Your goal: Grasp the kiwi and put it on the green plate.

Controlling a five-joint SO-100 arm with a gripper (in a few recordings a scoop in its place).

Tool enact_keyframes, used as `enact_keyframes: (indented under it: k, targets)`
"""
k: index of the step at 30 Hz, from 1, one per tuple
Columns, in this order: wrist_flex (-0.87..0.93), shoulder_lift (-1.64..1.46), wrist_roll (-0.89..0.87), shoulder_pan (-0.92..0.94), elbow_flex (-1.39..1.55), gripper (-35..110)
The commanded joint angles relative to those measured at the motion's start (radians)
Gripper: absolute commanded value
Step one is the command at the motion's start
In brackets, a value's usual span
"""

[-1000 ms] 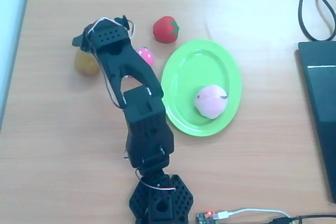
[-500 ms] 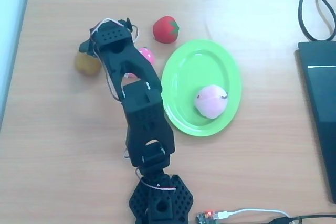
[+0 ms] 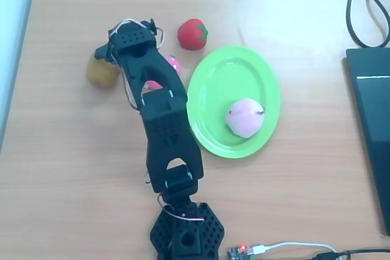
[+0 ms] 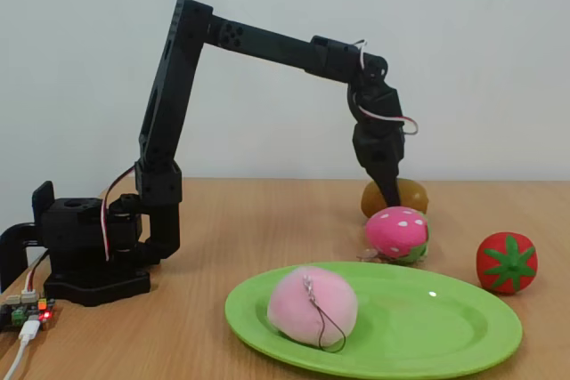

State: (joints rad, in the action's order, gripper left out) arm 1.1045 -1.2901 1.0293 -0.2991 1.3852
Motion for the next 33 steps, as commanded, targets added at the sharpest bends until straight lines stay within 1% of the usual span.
enact_keyframes:
  k: [1, 27, 33]
  targets:
    - [-0.002, -0.003, 0.002, -0.009, -0.038, 49]
    - [0.003, 0.140, -0.028, -0.049, -0.137, 45]
    - [0.023, 0.147, -0.023, -0.052, -0.149, 39]
